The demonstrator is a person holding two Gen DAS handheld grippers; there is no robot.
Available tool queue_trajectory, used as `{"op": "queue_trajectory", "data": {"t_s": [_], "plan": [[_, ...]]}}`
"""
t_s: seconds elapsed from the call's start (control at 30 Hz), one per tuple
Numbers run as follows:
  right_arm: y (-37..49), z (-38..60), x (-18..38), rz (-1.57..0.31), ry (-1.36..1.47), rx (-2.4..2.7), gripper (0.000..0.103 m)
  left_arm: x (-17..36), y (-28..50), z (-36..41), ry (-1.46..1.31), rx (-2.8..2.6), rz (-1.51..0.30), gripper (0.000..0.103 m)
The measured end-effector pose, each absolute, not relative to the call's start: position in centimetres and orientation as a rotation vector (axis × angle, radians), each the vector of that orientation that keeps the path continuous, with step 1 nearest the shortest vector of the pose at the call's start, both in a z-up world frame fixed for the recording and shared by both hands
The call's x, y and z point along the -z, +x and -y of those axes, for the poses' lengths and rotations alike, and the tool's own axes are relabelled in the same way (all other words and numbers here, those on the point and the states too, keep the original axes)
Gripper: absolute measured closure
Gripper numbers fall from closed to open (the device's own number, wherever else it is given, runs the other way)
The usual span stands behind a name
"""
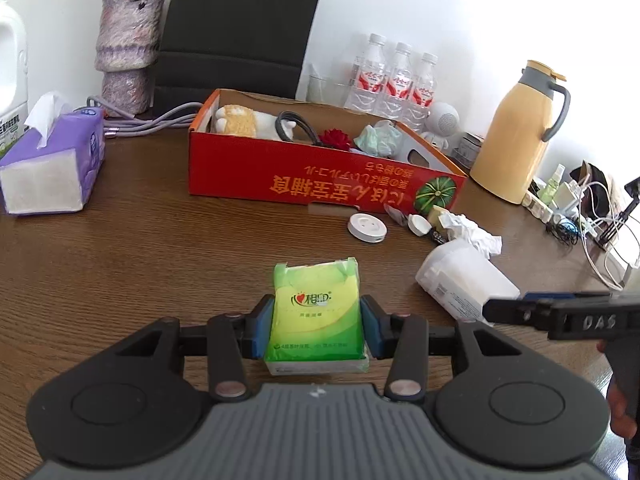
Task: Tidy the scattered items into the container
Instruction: 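Grasp the green tissue pack with the left gripper while the right gripper grasps the clear plastic box, then carry the tissue pack and plastic box into the cardboard box and open both grippers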
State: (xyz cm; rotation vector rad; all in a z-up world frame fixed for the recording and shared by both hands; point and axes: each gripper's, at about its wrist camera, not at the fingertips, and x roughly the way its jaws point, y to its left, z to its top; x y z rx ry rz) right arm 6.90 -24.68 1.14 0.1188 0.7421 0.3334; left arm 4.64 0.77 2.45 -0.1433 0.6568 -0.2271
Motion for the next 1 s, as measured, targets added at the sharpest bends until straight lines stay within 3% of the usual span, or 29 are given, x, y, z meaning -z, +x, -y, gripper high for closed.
{"op": "queue_trajectory", "data": {"t_s": [0.13,0.23,0.27,0.57,0.77,1.0], "plan": [[8.9,22.1,-0.6,-0.717,-0.006,-0.318,0.016,-2.4,5.1,-0.2,-0.133,0.21,-0.66,0.057],[10.3,20.8,-0.1,-0.739,-0.038,-0.329,0.037,-2.6,4.5,-0.6,-0.132,0.181,-0.65,0.057],[10.3,20.7,-0.1,-0.739,-0.039,-0.336,0.038,-2.7,4.1,-0.7,-0.131,0.172,-0.643,0.057],[1.0,21.1,-1.0,-0.661,0.027,-0.322,0.038,-2.5,-3.1,0.9,-0.024,-0.008,-0.54,0.058],[-6.4,21.5,-0.8,-0.498,0.008,-0.287,0.038,-3.7,-8.7,3.6,0.028,-0.025,-0.371,0.057],[-9.0,21.6,-2.5,-0.322,0.037,-0.281,0.038,-4.9,-9.8,4.3,0.049,-0.038,-0.286,0.057]]}}
